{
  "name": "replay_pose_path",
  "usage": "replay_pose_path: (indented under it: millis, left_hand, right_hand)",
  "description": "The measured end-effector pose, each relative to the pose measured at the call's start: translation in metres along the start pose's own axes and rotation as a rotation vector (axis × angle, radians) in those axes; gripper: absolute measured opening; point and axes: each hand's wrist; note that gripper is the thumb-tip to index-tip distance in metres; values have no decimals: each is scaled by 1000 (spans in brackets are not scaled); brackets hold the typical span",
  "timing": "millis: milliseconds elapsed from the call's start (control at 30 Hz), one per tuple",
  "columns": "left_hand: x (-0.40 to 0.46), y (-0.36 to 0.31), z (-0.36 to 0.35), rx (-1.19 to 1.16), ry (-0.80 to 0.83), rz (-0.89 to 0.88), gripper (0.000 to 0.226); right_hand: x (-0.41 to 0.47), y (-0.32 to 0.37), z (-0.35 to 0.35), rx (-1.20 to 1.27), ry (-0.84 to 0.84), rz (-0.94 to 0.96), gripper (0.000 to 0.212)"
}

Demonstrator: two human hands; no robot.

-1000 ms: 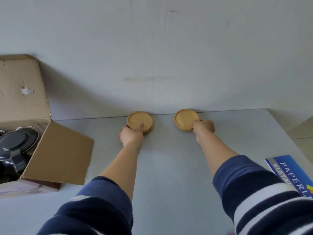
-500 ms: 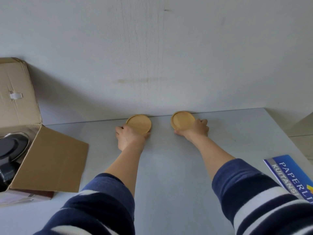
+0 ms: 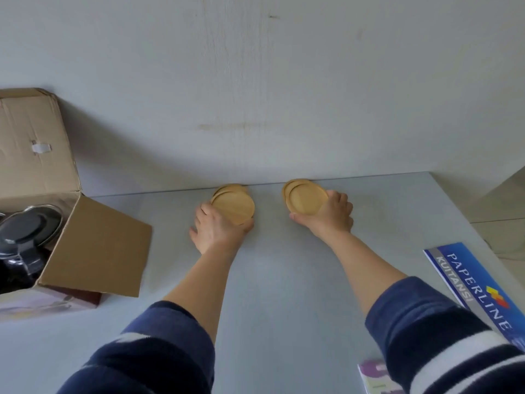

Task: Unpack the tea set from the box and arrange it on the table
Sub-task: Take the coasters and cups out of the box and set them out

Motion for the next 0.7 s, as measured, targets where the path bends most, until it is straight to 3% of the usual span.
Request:
replay_pose_path:
  millis: [267,500,633,700]
  left_hand:
    - [-72,46,-5,118,128,-35,113]
    - [-76,52,-3,138,150,-83,115]
    - [-73,57,12,111,253,-97,122]
    - [-67,59,30,63,244,-126,111]
  right_hand:
    - [-74,-59,-18,-106,-12,36,106]
    - [-76,-59,-18,-89,10,25,111]
    - [-75,-50,-6,-134,149,-30,128]
    - [-76,-32,3,-80,253,-149,136]
Point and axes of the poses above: each hand's wrist, its own x-axis towards the middle knuckle, its own z-axis out of the back of the hand, y = z × x, and after that the axes turned 2 degrees about -x, right-handed
